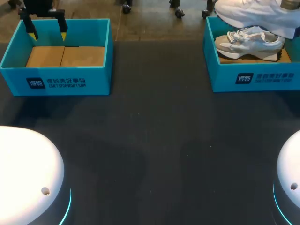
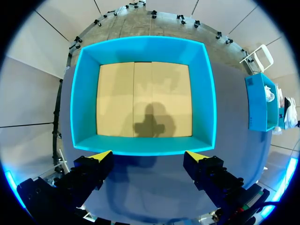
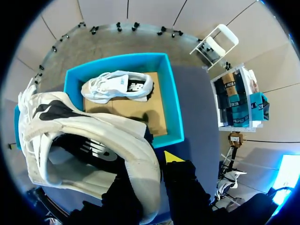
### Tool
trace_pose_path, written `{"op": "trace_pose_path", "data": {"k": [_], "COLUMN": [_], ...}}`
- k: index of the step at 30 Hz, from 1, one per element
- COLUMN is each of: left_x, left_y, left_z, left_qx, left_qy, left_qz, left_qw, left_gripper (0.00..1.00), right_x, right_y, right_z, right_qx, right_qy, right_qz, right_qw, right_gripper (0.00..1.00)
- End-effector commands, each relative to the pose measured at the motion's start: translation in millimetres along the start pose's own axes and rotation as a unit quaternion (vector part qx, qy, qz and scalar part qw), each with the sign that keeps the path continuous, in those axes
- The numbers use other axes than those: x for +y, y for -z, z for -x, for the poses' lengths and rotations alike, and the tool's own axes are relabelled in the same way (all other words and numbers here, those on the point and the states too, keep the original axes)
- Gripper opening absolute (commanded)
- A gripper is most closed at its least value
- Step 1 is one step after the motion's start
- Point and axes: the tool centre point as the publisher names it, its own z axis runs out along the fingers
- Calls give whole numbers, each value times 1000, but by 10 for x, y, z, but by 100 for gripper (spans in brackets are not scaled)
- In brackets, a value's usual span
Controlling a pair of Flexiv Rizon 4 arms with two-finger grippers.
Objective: Take the shoe out of the shoebox, open the shoe tongue, remove and reinsert the insole, then place the shoe into the shoebox
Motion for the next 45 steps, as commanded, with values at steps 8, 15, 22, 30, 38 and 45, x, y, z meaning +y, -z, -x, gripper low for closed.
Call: {"op": "trace_pose_path", "data": {"k": [8,15,22,30,38,45], "left_x": [0,0,0,0,0,0], "left_y": [-1,-1,-1,-1,-1,-1], "left_z": [0,0,0,0,0,0], "left_qx": [0,0,0,0,0,0], "left_qy": [0,0,0,0,0,0], "left_qz": [0,0,0,0,0,0], "left_qw": [1000,1000,1000,1000,1000,1000], "left_gripper": [100,100,100,100,100,100], "right_x": [-4,-420,-915,-1493,-2106,-2728], "right_y": [14,196,304,434,557,474], "right_z": [7,-371,-886,-1383,-1748,-2071], "right_qx": [1,-10,-26,-26,-16,-3], "right_qy": [0,7,11,12,29,40], "right_qz": [1,17,16,17,26,10], "right_qw": [1000,1000,999,999,999,999], "right_gripper": [0,0,0,0,0,0]}}
